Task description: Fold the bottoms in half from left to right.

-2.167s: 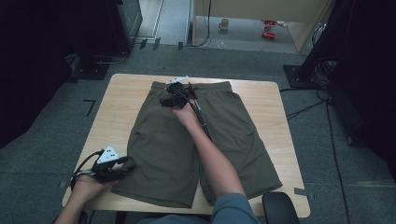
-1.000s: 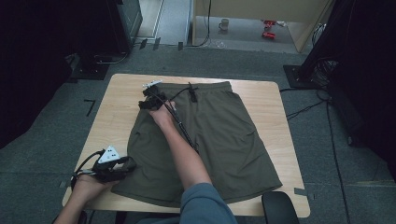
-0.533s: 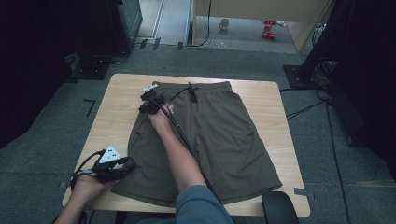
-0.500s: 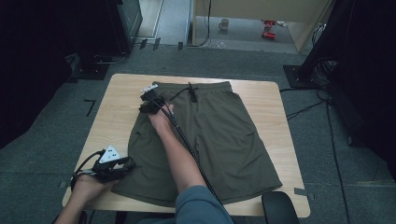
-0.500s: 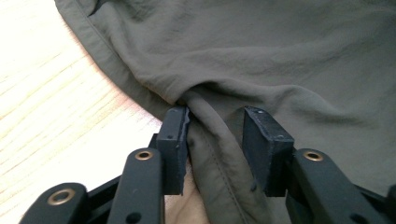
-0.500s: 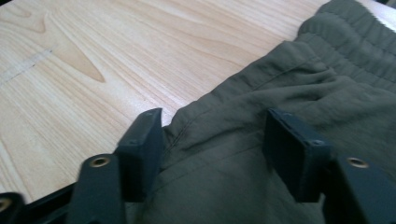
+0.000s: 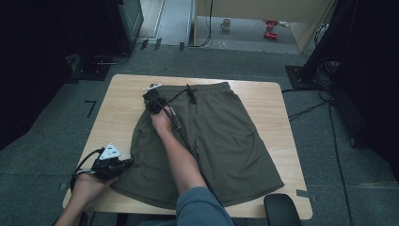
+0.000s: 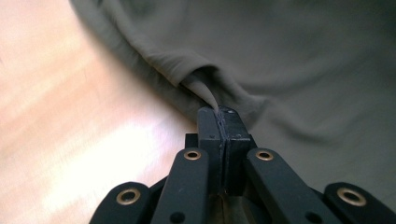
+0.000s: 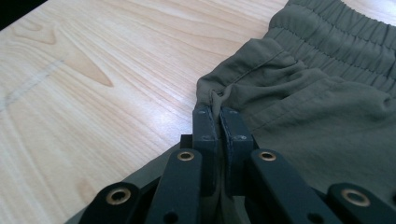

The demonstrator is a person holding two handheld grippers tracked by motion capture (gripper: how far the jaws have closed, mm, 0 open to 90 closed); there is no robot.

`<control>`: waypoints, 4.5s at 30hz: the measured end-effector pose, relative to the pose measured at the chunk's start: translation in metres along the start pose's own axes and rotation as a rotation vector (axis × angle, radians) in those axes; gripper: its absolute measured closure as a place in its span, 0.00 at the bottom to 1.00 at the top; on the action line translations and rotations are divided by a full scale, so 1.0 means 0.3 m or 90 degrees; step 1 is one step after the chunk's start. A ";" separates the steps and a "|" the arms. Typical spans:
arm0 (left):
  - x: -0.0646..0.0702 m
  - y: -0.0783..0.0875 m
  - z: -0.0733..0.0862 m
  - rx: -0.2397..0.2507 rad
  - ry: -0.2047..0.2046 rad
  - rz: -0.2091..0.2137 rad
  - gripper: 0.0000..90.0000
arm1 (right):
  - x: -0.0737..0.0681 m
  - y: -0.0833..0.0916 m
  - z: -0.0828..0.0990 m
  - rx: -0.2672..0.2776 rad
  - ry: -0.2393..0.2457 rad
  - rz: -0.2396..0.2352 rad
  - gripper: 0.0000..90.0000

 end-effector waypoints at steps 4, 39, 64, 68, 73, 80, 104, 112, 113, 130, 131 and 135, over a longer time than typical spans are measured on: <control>0.010 0.044 -0.067 0.067 0.030 0.020 1.00 | 0.005 0.049 -0.037 0.003 -0.027 -0.040 0.97; 0.355 -0.078 -0.614 0.132 -0.142 0.187 1.00 | 0.447 0.586 -0.129 0.060 -0.038 -0.049 0.97; 0.594 -0.534 -0.635 0.048 -0.171 0.236 1.00 | 0.870 0.572 0.141 -0.018 -0.094 0.086 0.97; 0.605 -0.577 -0.611 0.028 -0.169 0.235 1.00 | 0.892 0.548 0.175 -0.046 -0.094 0.097 0.97; 0.585 -0.602 -0.580 0.004 -0.168 0.237 1.00 | 0.902 0.533 0.196 -0.059 -0.109 0.091 0.97; 0.550 -0.597 -0.563 -0.002 -0.178 0.234 1.00 | 0.900 0.525 0.211 -0.033 -0.087 0.105 0.97; 0.212 -0.459 -0.395 -0.032 -0.111 0.167 1.00 | 0.799 0.471 0.202 -0.003 -0.076 0.091 0.97; 0.091 -0.414 -0.339 -0.035 -0.084 0.127 1.00 | 0.761 0.447 0.193 0.005 -0.077 0.079 0.97; 0.078 -0.408 -0.333 -0.042 -0.088 0.121 1.00 | 0.754 0.443 0.192 0.005 -0.076 0.077 0.97; -0.094 -0.332 -0.265 -0.053 -0.021 0.072 1.00 | 0.639 0.389 0.173 -0.001 -0.074 0.047 0.97; -0.087 -0.320 -0.273 -0.049 -0.017 0.076 1.00 | 0.639 0.391 0.171 -0.006 -0.083 0.042 0.97; -0.065 -0.261 -0.309 -0.027 -0.021 0.082 1.00 | 0.637 0.416 0.156 -0.006 -0.097 0.023 0.97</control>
Point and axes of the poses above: each handheld gripper's, and its own axes: y roughly backward along the jaws, z roughly out of its underside, x roughly to its right, the point moved 9 cm from there along -y, roughly forward along the jaws, and after that the axes turned 11 degrees about -y, right-handed, at the moved point
